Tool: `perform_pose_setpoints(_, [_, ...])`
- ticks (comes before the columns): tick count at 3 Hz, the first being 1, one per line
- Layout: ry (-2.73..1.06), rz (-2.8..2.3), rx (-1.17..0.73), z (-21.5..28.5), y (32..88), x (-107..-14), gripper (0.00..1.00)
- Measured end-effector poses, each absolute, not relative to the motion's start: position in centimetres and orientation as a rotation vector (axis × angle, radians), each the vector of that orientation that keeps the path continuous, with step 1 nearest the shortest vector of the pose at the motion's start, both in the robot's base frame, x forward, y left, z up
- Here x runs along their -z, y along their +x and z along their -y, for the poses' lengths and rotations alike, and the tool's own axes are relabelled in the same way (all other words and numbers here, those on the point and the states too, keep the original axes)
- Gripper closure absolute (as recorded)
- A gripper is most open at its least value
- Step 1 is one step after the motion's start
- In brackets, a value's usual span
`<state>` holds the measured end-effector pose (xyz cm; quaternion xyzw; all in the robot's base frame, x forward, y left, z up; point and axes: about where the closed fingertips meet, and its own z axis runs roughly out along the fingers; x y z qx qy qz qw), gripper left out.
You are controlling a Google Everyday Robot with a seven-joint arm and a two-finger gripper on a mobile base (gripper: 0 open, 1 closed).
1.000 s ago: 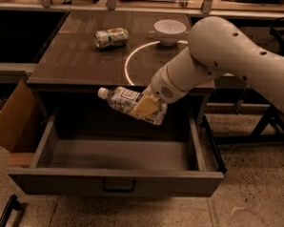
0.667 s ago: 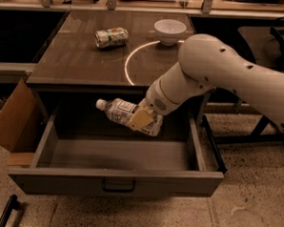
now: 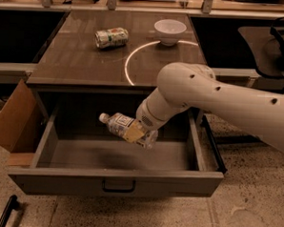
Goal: Place blue plastic bottle into top drawer
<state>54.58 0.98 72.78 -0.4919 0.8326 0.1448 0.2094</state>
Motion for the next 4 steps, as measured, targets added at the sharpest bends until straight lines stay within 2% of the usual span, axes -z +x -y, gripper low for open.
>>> perform_pose_setpoints(3, [-1.162, -2.388, -0.378, 1.8, 57.4, -65.8, 1.0])
perform_pose_setpoints(4, [-1.148, -2.385, -0.397, 2.0, 58.5, -64.9, 0.84])
